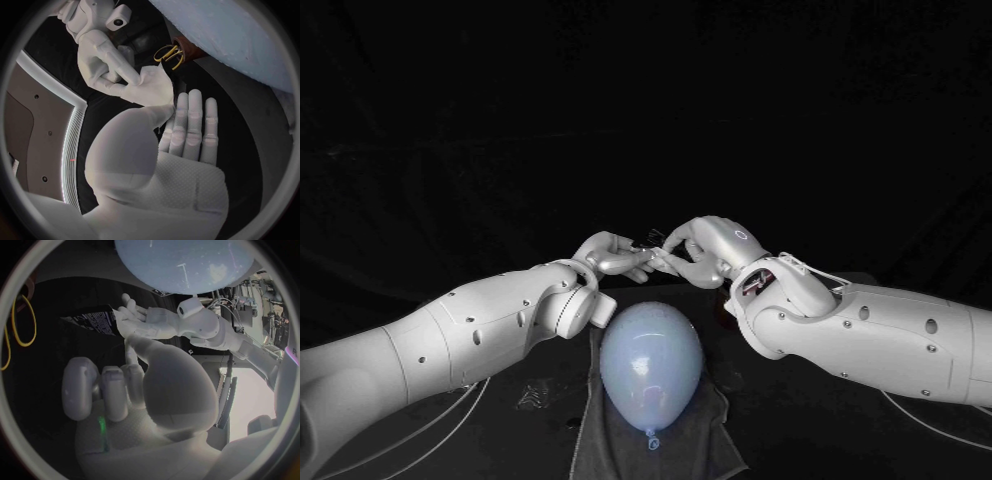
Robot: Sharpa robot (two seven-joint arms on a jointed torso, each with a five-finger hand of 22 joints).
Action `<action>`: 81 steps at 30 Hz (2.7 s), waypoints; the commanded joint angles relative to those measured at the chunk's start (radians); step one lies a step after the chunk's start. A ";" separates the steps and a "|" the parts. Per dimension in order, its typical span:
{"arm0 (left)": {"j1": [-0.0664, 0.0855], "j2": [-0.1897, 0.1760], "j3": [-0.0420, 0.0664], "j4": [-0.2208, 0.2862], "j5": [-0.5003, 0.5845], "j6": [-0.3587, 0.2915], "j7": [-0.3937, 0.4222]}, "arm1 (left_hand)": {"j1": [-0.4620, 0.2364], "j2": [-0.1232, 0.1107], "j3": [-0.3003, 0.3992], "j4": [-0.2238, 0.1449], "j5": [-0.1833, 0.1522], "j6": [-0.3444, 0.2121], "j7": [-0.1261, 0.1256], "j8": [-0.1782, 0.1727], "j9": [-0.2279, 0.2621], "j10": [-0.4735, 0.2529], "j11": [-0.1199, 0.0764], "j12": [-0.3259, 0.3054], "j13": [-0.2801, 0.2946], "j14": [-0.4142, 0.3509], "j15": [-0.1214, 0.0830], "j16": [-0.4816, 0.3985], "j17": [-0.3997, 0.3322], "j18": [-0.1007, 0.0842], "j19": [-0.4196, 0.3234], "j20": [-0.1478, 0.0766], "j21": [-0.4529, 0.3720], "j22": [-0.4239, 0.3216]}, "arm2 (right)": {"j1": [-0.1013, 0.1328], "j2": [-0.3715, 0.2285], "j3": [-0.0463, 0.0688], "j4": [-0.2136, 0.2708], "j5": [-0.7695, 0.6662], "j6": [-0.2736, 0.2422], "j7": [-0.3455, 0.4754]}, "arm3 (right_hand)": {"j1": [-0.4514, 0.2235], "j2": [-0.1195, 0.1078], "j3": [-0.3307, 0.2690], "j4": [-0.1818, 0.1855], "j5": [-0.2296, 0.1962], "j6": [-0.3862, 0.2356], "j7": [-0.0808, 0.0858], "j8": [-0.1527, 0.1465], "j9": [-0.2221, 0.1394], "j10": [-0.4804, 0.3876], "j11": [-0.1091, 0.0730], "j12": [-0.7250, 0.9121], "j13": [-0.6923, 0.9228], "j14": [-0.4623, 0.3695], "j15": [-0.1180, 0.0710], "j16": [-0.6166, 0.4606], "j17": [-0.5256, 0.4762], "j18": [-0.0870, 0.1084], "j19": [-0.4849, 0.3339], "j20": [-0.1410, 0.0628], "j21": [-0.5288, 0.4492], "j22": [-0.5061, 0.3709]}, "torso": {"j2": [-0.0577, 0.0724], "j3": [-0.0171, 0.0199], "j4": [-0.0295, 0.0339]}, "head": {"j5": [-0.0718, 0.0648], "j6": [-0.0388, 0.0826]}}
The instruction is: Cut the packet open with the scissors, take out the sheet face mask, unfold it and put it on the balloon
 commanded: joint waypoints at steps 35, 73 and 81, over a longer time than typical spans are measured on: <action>-0.008 -0.398 -0.034 0.223 0.118 0.005 0.035 | 0.006 0.004 0.004 -0.013 0.004 0.007 0.000 0.010 0.013 0.009 -0.004 -0.006 0.000 -0.003 -0.001 -0.001 0.002 0.017 -0.014 0.000 0.015 0.008 | 0.055 -0.170 0.042 -0.004 0.839 -0.031 0.393 | 0.016 0.002 0.009 -0.016 0.005 -0.010 0.005 0.017 0.062 0.057 -0.003 -0.003 0.201 0.104 -0.006 0.005 0.264 -0.008 -0.004 -0.006 -0.009 0.173 | -0.004 -0.0020 0.0055 | 0.119 -0.056; -0.182 -0.637 -0.088 0.343 0.094 0.070 -0.263 | 0.003 -0.201 0.051 -0.126 0.004 -0.220 0.101 -0.121 -0.049 -0.319 0.104 -0.079 -0.008 -0.192 0.094 -0.062 -0.045 -0.011 -0.161 0.051 -0.033 -0.010 | 0.054 -0.193 0.030 -0.004 0.808 -0.009 0.369 | 0.015 0.002 0.009 -0.018 0.005 -0.011 0.006 0.019 0.064 0.056 -0.002 -0.005 0.200 0.104 -0.005 0.005 0.264 -0.008 -0.004 -0.005 -0.009 0.173 | -0.003 -0.0004 0.0043 | 0.211 -0.147; -0.182 -0.655 -0.088 0.354 0.042 0.112 -0.293 | 0.004 -0.210 -0.046 -0.119 0.002 -0.312 0.120 -0.046 -0.032 -0.402 0.126 -0.041 -0.001 -0.268 0.120 -0.057 -0.078 -0.004 -0.142 0.069 -0.163 -0.101 | 0.052 -0.193 0.028 -0.006 0.808 -0.007 0.366 | 0.015 0.002 0.009 -0.019 0.005 -0.012 0.006 0.020 0.064 0.056 -0.002 -0.005 0.200 0.104 -0.005 0.005 0.264 -0.008 -0.004 -0.005 -0.009 0.173 | -0.003 -0.0020 0.0046 | 0.209 -0.148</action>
